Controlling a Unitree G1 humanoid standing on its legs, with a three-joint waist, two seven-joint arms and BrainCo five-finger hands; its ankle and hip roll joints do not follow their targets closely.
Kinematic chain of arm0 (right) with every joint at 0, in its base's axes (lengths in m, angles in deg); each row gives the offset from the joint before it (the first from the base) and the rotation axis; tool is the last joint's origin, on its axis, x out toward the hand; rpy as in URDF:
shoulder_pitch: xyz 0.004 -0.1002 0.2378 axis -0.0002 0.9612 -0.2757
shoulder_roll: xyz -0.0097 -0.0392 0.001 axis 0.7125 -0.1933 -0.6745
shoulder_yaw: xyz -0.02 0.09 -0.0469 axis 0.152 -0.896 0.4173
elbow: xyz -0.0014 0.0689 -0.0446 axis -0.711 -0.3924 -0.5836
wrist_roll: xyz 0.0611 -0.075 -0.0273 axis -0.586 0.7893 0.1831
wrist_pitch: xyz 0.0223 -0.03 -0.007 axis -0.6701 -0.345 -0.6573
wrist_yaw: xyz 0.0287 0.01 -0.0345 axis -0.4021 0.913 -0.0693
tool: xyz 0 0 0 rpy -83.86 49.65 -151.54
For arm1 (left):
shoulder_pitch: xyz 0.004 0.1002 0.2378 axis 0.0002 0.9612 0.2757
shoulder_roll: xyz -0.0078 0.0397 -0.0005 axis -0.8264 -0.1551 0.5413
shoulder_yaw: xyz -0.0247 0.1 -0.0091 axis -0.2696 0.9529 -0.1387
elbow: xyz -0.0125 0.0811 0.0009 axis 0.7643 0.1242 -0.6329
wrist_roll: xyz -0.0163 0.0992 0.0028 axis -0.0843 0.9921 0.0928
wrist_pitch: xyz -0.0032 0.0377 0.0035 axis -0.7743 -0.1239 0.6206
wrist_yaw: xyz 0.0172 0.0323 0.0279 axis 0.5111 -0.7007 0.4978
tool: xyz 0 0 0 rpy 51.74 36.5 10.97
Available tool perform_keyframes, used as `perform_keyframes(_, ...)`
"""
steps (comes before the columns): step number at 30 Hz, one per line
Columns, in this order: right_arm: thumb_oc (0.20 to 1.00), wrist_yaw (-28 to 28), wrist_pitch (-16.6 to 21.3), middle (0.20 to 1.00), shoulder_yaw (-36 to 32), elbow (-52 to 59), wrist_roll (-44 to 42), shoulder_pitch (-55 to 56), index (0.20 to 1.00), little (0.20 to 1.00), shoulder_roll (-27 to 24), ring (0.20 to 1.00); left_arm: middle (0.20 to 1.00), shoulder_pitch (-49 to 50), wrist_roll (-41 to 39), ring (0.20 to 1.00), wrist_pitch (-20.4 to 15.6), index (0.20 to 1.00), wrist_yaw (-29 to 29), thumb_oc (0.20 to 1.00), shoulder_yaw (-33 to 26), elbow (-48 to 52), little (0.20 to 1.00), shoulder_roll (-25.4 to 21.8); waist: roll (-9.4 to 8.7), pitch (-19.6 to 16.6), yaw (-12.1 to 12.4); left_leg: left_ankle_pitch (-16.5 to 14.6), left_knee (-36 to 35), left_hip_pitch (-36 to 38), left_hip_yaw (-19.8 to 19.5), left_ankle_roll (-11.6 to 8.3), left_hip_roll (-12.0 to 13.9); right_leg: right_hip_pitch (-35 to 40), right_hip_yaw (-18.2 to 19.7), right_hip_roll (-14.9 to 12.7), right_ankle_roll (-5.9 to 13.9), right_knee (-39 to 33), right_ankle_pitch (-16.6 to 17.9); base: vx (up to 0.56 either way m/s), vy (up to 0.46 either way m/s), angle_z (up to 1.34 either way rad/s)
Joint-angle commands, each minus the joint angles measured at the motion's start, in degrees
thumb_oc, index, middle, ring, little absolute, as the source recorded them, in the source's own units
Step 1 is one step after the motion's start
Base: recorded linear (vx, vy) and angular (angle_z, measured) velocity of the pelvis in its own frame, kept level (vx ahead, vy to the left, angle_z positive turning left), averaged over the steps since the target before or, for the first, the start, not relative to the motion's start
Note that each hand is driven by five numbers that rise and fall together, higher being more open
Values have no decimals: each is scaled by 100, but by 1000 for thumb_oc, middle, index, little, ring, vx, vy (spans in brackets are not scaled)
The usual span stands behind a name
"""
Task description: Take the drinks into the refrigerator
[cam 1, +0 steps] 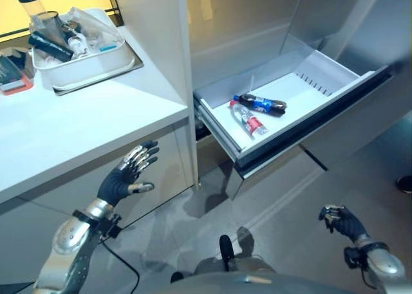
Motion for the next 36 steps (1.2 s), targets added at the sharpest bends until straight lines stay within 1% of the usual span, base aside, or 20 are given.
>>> perform_keyframes(1, 200, 220, 151, 200, 40, -243, 59, -680, 200, 200, -123, 200, 1000, -413, 86, 1000, -430, 1000, 69, 1000, -79, 191, 1000, -75, -114, 202, 59, -90, 28, 39, -406, 328, -243, 107, -296, -113, 436, 789, -826, 16, -20, 19)
perform_keyframes(9, 200, 301, 124, 200, 442, -338, 227, -1090, 200, 200, -232, 200, 1000, -569, 22, 1000, -449, 1000, 94, 1000, 68, 349, 1000, -99, -110, 236, 200, -90, 25, 41, -528, 325, -238, 187, -417, -139, 420, 769, -865, 13, -20, 14)
perform_keyframes(26, 200, 458, 115, 200, 878, -292, 376, -1871, 200, 200, -474, 200, 1000, -677, -100, 1000, -444, 1000, 110, 1000, 205, 554, 1000, -185, -73, 332, 439, -63, 32, -15, -727, 338, -244, 247, -604, -211, 399, 754, -911, 8, -10, 7)
perform_keyframes(33, 200, 569, 73, 200, 1047, -660, 433, -2406, 200, 200, -712, 200, 1000, -723, -194, 1000, -439, 1000, 113, 1000, 185, 668, 1000, -296, -32, 452, 572, -22, 49, -146, -835, 353, -264, 157, -695, -239, 389, 807, -923, -12, -11, 11)
perform_keyframes(36, 200, 665, 41, 200, 1089, -896, 334, -2775, 200, 200, -789, 200, 1000, -773, -287, 1000, -447, 1000, 142, 1000, 194, 714, 1000, -341, 12, 537, 650, 18, 61, -238, -868, 353, -274, 74, -743, -250, 380, 838, -921, -35, -5, 9)
